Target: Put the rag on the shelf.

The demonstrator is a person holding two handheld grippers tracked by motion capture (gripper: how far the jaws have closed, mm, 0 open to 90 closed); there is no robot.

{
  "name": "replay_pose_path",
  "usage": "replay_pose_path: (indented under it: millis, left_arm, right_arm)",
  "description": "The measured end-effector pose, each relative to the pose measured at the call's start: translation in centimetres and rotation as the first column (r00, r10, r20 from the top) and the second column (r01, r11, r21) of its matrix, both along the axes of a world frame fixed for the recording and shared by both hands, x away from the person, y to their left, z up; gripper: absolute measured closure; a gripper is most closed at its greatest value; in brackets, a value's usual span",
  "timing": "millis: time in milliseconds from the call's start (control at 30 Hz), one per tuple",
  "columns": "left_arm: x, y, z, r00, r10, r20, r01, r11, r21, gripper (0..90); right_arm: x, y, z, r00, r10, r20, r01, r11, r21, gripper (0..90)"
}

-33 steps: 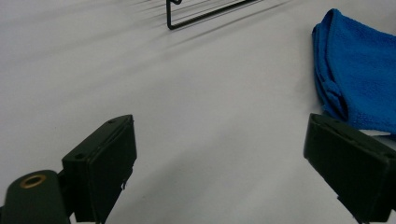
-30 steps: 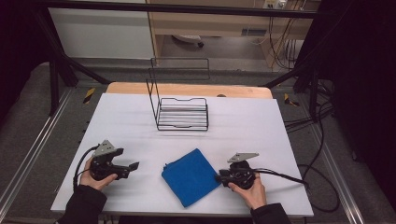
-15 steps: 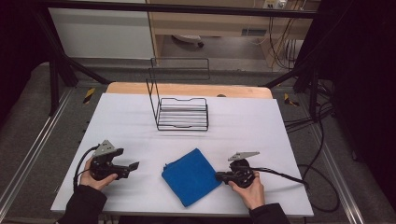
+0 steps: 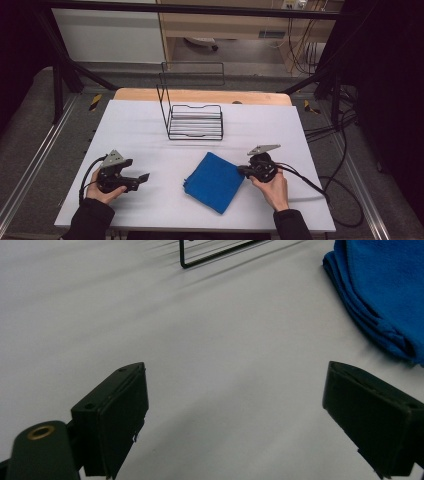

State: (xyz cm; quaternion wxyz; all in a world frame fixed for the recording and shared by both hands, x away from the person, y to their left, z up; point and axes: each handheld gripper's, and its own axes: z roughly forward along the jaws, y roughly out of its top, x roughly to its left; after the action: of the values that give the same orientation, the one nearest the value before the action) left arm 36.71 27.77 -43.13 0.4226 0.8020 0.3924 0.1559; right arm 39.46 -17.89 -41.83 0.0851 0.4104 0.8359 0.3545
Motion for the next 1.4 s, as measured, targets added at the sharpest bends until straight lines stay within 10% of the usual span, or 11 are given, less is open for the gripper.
replay_pose_path:
  millis: [500,700,900,1033,1400]
  left_arm:
    - [-0.1,-0.5,-0.1,0.9999,-0.01,-0.003,0.01,0.9998,0.016,11.3]
    - [-0.1,-0.5,-0.1,1.0,-0.007,-0.006,0.007,0.9997,0.021,11.4]
    - [-0.1,-0.7,0.0,1.0,-0.002,-0.003,0.002,0.9997,0.025,11.4]
    - [-0.1,-0.7,0.0,1.0,-0.006,-0.006,0.006,0.9996,0.028,11.4]
    - [-0.2,-0.8,-0.1,0.9999,-0.01,-0.012,0.011,0.9995,0.028,11.9]
  right_arm:
    - [4.9,1.4,-1.7,0.9927,-0.026,0.118,0.035,0.996,-0.082,85.2]
    - [3.4,1.2,-0.7,0.9813,-0.041,0.188,0.047,0.998,-0.029,56.8]
    - [-1.0,1.2,-0.4,0.9923,-0.017,0.123,0.02,1.0,-0.023,41.7]
    - [-3.4,0.2,-1.1,0.9971,-0.055,0.053,0.051,0.997,0.065,44.1]
    - [-5.2,0.3,-3.0,0.9928,-0.095,-0.073,0.101,0.992,0.077,66.4]
